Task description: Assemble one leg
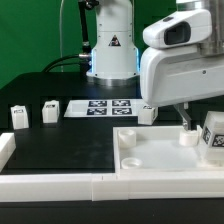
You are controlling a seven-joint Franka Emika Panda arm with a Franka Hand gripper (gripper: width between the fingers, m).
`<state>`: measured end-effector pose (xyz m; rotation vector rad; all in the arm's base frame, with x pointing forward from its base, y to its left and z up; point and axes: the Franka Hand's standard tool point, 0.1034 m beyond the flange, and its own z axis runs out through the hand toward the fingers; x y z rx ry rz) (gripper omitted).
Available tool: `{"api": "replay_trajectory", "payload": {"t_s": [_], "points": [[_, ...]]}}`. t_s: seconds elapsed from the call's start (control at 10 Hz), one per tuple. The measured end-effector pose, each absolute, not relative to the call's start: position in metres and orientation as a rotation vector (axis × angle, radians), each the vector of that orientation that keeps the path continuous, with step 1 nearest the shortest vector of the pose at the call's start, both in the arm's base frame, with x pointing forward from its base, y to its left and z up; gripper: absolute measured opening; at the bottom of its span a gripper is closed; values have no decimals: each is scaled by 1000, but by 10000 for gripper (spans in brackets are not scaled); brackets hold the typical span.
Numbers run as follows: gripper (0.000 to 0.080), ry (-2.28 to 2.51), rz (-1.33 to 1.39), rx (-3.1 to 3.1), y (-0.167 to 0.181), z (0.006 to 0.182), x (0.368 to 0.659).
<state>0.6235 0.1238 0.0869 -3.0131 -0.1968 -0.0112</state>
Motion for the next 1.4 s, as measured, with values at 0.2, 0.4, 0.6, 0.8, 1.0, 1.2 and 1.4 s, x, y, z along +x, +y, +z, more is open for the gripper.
{"api": "replay_trajectory", "payload": {"t_s": [0.2, 0.4, 0.6, 0.8, 1.0, 1.2, 1.4], "points": [[648, -202, 66, -3010, 122, 87, 633], [648, -216, 66, -3010, 119, 85, 631], [547, -214, 67, -3010, 118, 85, 631], [368, -214, 67, -3010, 118, 85, 631], [294, -189, 69, -3013, 117, 84, 631], [294, -108, 74, -3018, 117, 84, 631], [294, 260, 53, -3002, 115, 84, 631]]}}
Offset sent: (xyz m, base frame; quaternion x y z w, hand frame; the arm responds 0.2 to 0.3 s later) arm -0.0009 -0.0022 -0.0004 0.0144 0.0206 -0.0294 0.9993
